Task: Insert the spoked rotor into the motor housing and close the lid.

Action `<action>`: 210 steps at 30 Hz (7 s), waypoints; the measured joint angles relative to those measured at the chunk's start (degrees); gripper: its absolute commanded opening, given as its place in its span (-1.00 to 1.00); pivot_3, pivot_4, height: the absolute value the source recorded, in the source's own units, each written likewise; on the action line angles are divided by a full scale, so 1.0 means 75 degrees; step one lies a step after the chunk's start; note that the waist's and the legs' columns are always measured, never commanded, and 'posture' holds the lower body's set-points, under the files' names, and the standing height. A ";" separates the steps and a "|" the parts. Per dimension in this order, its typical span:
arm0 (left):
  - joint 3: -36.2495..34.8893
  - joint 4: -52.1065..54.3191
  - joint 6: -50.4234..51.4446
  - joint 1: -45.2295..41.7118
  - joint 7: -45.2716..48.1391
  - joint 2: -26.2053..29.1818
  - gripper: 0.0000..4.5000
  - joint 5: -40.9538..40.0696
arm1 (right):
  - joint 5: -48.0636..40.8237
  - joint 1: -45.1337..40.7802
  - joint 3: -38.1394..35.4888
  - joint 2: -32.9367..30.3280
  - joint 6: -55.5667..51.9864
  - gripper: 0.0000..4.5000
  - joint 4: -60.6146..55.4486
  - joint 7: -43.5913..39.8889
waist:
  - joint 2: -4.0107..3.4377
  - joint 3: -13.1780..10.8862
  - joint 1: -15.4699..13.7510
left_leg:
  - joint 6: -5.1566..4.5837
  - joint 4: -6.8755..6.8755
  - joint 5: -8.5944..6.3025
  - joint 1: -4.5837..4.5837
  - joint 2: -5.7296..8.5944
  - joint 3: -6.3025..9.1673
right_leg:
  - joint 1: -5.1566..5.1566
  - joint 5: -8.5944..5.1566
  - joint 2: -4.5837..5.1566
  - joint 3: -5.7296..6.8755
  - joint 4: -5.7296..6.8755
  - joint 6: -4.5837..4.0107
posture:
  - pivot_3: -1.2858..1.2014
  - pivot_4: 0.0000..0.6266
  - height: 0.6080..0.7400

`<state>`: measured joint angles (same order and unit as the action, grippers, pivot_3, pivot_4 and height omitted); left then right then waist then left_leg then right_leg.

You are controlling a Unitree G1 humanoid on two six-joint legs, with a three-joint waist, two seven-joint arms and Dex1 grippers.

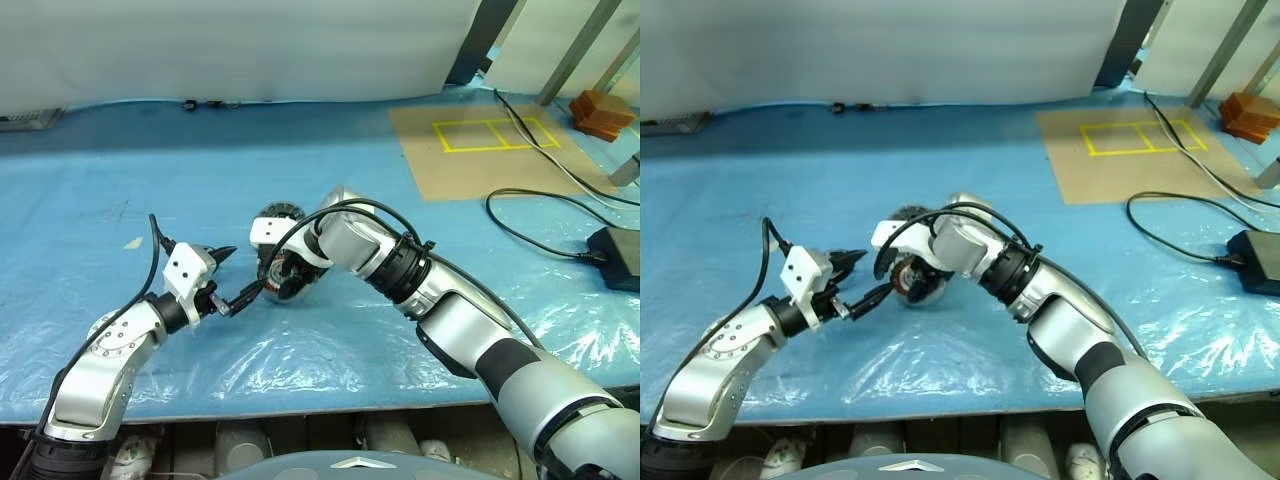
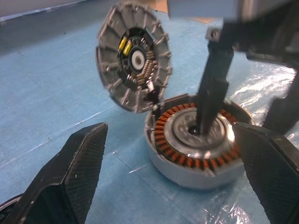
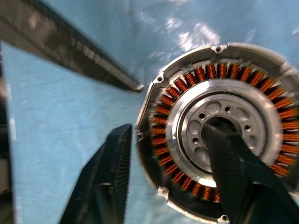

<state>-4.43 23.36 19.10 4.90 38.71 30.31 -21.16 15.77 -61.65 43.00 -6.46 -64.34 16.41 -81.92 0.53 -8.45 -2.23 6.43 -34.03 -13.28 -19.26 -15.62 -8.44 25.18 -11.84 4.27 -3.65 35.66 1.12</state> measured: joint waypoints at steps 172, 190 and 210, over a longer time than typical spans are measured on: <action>0.0133 0.0011 -0.0594 0.0315 0.1146 0.0608 1.00 0.0010 | -0.3462 0.2764 -0.2923 -0.1614 0.5769 -0.71 -0.0213 0.1362 | 0.0000 0.0004 -0.0002 | 0.0011 0.0074 -0.0002 -0.0102 -0.0006 -0.0016 | 0.0103 -0.0002 -0.0005 0.0039 -0.0076 -0.0005 | 0.03 -0.52 1.00; 0.0152 0.0315 -0.0585 0.0554 0.1001 0.0620 1.00 0.0037 | -0.2744 0.2327 -0.2575 -0.0990 0.6793 -0.71 0.1515 0.1274 | 0.0000 0.0004 0.0003 | 0.0010 0.0048 -0.0002 -0.0099 -0.0008 -0.0015 | 0.0104 -0.0002 -0.0002 0.0042 -0.0037 -0.0008 | 0.03 -0.52 1.00; 0.0150 0.0298 -0.0486 0.0368 0.0807 0.0611 1.00 0.0143 | -0.2250 0.2099 -0.2571 -0.0902 0.7434 -0.71 0.1949 0.1216 | 0.0000 0.0004 0.0004 | 0.0009 -0.0007 -0.0003 -0.0103 -0.0013 -0.0013 | 0.0104 -0.0003 0.0001 0.0036 0.0004 -0.0009 | 0.03 -0.52 1.00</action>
<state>-3.31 25.59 15.45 7.66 44.76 34.89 -20.09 -1.11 -45.91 23.71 -13.23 -8.58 31.03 -72.80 0.52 -8.42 -2.20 6.50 -34.08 -13.30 -20.03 -15.72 -8.54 25.96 -11.86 4.28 -3.38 35.68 1.05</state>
